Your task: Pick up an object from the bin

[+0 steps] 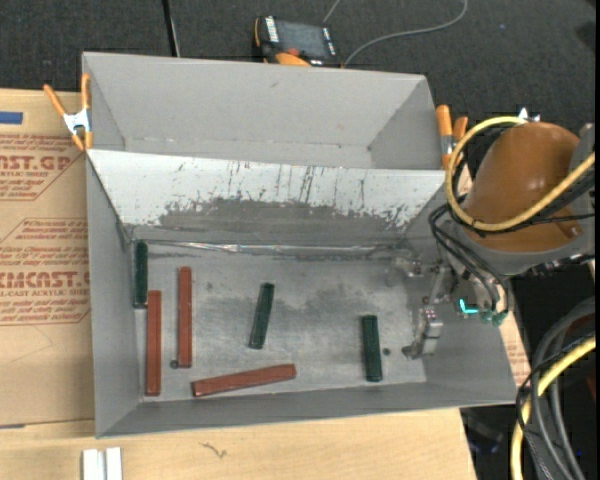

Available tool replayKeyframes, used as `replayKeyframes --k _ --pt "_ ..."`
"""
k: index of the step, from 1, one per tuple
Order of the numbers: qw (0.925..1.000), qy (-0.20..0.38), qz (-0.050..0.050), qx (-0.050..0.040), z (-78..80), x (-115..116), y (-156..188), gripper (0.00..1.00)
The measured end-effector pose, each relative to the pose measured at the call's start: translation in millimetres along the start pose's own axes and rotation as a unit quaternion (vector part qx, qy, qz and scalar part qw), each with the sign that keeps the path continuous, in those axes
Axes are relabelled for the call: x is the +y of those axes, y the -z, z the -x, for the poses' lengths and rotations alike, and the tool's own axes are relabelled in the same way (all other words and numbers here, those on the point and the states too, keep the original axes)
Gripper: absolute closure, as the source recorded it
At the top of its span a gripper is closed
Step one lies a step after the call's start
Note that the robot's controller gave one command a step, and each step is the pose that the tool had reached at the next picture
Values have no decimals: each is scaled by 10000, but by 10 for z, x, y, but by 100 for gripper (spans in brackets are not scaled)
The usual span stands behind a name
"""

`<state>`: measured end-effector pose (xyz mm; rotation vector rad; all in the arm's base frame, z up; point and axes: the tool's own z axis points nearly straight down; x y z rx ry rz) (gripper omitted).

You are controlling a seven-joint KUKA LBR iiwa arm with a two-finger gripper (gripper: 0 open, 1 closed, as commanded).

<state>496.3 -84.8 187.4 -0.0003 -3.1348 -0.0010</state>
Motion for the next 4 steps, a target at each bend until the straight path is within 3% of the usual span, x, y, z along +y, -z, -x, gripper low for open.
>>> replayKeyframes --k 1,2,3,4 --pt "9719 2353 -15 -71 -61 37 -1171 0" --pt "9880 1545 -11 -47 -35 -348 -872 0" --pt "9521 3057 -2 -31 -85 14 -883 0" --pt "8928 4505 -3 -26 13 150 -1188 0"
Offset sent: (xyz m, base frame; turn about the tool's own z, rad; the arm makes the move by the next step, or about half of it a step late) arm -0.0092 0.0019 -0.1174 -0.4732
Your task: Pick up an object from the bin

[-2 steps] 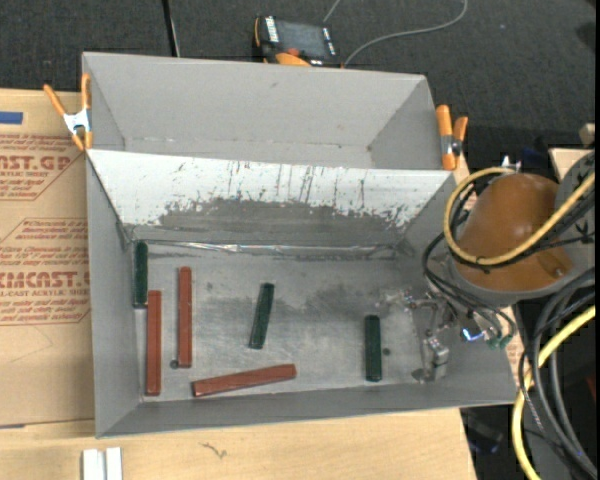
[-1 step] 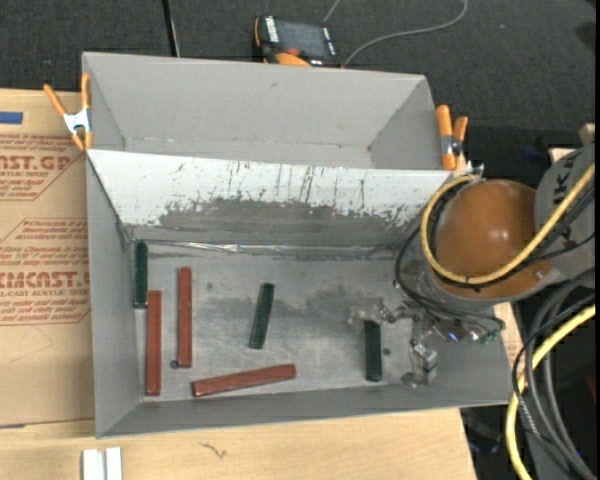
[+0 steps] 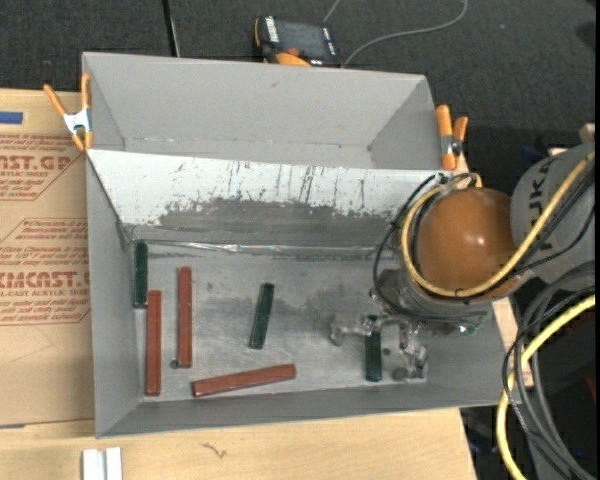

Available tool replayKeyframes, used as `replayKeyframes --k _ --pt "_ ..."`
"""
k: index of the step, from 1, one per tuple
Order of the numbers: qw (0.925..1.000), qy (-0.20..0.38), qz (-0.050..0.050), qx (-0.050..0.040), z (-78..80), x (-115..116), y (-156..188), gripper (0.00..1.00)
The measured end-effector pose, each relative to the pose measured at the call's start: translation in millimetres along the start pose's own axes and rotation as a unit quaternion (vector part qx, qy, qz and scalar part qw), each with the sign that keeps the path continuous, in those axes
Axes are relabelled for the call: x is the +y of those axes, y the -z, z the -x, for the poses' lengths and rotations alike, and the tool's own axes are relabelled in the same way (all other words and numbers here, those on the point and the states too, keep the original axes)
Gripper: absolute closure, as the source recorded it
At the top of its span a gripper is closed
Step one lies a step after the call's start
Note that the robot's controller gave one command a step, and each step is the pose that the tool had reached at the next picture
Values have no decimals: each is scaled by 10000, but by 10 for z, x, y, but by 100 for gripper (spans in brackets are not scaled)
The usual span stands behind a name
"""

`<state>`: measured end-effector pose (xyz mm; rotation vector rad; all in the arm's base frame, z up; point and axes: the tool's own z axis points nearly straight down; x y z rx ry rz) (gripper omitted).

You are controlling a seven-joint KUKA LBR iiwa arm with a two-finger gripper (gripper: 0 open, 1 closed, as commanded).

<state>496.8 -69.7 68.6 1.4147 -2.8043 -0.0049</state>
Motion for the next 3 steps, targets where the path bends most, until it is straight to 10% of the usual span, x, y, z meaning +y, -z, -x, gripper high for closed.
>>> replayKeyframes --k 1,2,3 --pt "10000 -7 -6 -4 7 7 -5 0" --pt "10000 -8 -8 -6 9 6 0 100" --pt "10000 -15 -50 -22 29 -1 1299 100"
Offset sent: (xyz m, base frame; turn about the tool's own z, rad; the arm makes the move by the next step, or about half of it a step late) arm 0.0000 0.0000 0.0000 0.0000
